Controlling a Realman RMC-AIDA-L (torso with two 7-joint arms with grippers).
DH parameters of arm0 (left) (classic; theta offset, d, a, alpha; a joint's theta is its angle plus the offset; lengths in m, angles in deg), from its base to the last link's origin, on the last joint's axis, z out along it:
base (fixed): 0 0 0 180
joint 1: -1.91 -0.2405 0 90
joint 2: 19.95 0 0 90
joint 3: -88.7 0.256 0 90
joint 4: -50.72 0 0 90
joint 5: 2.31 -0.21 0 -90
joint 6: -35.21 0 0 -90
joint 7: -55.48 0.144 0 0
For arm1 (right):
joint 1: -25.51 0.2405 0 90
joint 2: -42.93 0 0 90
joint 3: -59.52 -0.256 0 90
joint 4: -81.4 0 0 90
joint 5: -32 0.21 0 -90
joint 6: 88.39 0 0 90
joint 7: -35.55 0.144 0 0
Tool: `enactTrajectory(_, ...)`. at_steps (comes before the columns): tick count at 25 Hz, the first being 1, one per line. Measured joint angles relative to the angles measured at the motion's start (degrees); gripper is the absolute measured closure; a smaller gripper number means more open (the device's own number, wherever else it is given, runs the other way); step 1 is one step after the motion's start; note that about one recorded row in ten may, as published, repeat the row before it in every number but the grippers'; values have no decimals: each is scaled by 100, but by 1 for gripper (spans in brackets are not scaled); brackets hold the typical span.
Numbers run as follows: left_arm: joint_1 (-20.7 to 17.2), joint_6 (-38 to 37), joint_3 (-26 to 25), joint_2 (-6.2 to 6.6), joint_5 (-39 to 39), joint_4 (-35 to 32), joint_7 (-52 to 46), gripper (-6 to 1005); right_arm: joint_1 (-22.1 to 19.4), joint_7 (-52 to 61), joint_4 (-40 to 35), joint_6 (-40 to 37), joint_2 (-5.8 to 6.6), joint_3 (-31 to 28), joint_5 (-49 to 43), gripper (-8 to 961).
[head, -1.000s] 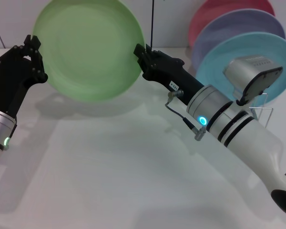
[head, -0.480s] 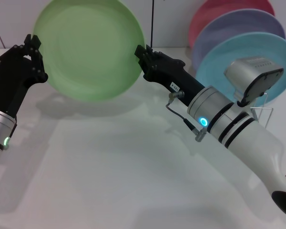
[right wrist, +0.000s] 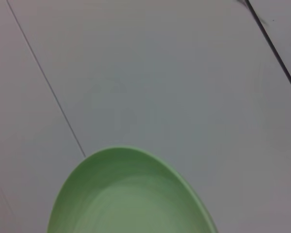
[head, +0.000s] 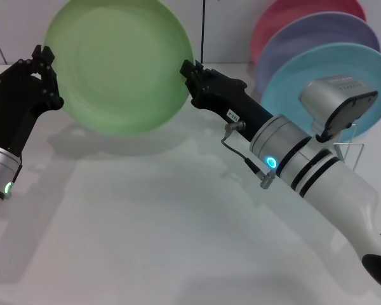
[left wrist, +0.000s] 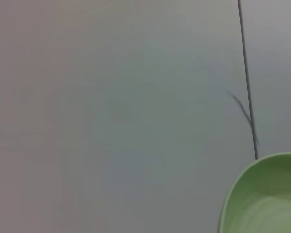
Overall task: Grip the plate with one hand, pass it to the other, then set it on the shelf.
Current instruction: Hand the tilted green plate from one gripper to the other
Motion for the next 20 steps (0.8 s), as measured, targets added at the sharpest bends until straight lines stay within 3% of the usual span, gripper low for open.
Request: enactTrajectory(20,-14,36,9,0,-105,-120,3,966,18,0,7,129,-10,-1,71,861)
